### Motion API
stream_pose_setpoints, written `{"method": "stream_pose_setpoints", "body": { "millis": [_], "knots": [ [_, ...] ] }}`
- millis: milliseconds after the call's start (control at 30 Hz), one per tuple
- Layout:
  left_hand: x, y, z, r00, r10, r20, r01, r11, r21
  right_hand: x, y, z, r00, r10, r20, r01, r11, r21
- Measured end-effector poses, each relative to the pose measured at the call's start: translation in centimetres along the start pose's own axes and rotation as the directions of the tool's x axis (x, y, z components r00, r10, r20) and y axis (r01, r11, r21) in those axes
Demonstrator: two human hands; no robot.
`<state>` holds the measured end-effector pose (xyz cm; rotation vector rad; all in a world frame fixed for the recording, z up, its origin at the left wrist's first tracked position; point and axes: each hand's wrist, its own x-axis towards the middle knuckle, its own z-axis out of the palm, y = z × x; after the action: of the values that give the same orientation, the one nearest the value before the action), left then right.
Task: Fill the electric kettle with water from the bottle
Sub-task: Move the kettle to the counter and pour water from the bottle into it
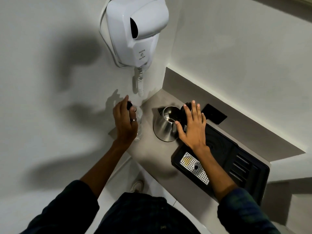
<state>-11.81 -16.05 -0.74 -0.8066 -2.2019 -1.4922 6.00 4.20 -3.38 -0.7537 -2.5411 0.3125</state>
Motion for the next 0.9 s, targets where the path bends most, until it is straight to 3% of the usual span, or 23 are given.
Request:
{"method": "stream_pose_setpoints", "body": {
  "millis": [67,100,167,200,267,333,400,533,633,733,833,900],
  "knots": [
    [-0.2,1.0,0.0,0.996,0.088,-0.017,-0.088,0.996,-0.032,0.0,-0.1,-0.1,1.000,-0.001,0.011,0.001,1.000,0.006],
    [-0.9,1.7,0.2,0.991,0.115,0.062,-0.111,0.992,-0.066,-0.1,0.0,-0.3,1.000,0.003,0.018,-0.003,1.000,0.007],
    [-3.7,2.7,1.1,0.931,0.091,0.353,-0.079,0.996,-0.048,-0.1,0.1,-0.5,1.000,0.001,0.029,-0.002,1.000,0.007],
    [-5.3,2.7,1.7,0.856,0.035,0.517,-0.057,0.998,0.027,-0.1,0.0,-0.6,0.999,-0.001,0.033,0.001,1.000,0.005],
    [-8.1,1.7,3.0,0.622,-0.158,0.767,-0.006,0.979,0.206,-0.1,0.0,-0.8,0.999,-0.006,0.039,0.006,1.000,0.004],
    [-9.7,0.6,3.9,0.385,-0.351,0.854,0.047,0.931,0.362,-0.1,0.0,-1.0,0.999,-0.005,0.046,0.005,1.000,0.001],
    [-10.4,-0.2,4.5,0.310,-0.406,0.860,-0.037,0.899,0.437,-0.1,0.0,-1.3,0.998,-0.003,0.057,0.003,1.000,-0.002],
    [-10.9,-0.7,5.6,0.315,-0.426,0.848,-0.189,0.848,0.496,0.1,-0.1,-1.6,0.996,-0.003,0.085,0.003,1.000,-0.003],
    [-10.9,-1.2,5.4,0.400,-0.406,0.821,-0.196,0.838,0.510,-0.1,0.0,-1.7,0.995,0.004,0.100,-0.003,1.000,-0.011],
    [-12.1,-2.6,3.0,0.587,-0.337,0.736,-0.062,0.888,0.456,-0.2,0.3,-1.6,0.996,-0.002,0.094,0.006,0.999,-0.037],
    [-13.4,-4.4,0.2,0.854,-0.258,0.453,0.132,0.948,0.291,-0.4,0.4,-1.1,0.998,-0.007,0.058,0.012,0.997,-0.072],
    [-12.1,-5.0,-0.6,0.891,-0.370,0.263,0.290,0.910,0.295,-0.5,0.4,-0.6,0.999,0.001,0.034,0.002,0.997,-0.075]
  ]
}}
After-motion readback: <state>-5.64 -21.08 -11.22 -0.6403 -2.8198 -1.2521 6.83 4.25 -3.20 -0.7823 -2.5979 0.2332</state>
